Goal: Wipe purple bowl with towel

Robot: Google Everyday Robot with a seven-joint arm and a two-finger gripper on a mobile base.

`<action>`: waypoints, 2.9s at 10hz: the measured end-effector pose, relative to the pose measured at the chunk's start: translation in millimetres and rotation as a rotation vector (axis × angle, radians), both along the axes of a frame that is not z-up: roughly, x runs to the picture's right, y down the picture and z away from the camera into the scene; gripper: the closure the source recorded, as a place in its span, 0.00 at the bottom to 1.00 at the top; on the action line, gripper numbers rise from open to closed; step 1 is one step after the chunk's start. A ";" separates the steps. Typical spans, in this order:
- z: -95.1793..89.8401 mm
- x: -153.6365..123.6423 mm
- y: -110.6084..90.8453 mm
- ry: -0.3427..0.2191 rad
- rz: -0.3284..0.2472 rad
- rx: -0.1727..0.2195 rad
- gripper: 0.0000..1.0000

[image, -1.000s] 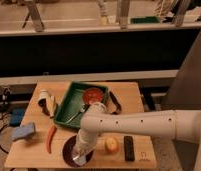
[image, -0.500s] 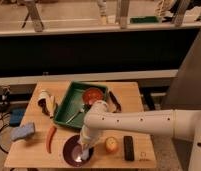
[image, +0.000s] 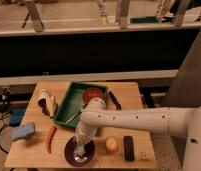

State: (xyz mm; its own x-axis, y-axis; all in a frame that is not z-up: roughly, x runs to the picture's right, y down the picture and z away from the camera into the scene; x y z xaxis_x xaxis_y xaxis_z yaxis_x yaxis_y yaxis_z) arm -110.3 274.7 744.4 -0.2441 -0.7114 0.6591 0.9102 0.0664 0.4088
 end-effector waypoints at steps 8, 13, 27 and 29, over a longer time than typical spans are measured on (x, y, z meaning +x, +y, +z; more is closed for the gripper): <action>-43.1 -61.8 18.0 -0.239 0.029 -0.077 1.00; -44.9 4.4 18.7 -0.130 0.038 -0.071 1.00; -0.8 -50.7 -5.2 -0.147 0.026 0.025 1.00; -11.9 -59.7 -5.3 -0.203 0.018 0.019 1.00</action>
State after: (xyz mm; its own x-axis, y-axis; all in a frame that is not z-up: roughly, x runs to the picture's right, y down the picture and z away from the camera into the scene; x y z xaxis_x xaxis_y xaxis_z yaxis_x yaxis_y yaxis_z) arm -170.0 269.4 732.6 -0.3578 -0.7284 0.5843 0.8078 0.0724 0.5850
